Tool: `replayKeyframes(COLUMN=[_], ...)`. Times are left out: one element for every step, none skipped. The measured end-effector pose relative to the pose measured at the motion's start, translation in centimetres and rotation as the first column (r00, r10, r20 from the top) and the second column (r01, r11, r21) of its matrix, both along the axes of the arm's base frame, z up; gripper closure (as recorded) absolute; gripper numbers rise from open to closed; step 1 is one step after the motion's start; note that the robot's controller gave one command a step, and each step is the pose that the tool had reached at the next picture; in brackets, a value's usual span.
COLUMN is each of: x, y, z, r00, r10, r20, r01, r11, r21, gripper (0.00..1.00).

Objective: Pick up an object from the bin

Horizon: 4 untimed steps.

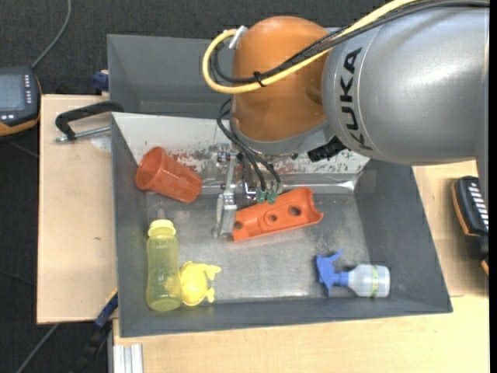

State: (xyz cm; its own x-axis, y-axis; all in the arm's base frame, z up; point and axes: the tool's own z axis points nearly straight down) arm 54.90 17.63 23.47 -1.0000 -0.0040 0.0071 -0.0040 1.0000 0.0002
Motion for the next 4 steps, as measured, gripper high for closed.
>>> replayKeyframes(x=[0.2, -3.6, -5.9, -2.7], y=[-0.1, -3.6, -5.0, -10.7], z=[0.5, -2.2, -4.1, -9.0], r00=[1.0, 1.0, 0.999, 0.997], r10=[-0.002, 0.002, -0.034, -0.083], r20=[0.009, 0.004, 0.005, 0.009], r01=[0.002, -0.002, 0.034, 0.083], r11=[1.0, 1.0, 0.999, 0.997], r21=[0.002, 0.002, 0.001, 0.005], gripper=[0.0, 0.0, 0.0, 0.0])
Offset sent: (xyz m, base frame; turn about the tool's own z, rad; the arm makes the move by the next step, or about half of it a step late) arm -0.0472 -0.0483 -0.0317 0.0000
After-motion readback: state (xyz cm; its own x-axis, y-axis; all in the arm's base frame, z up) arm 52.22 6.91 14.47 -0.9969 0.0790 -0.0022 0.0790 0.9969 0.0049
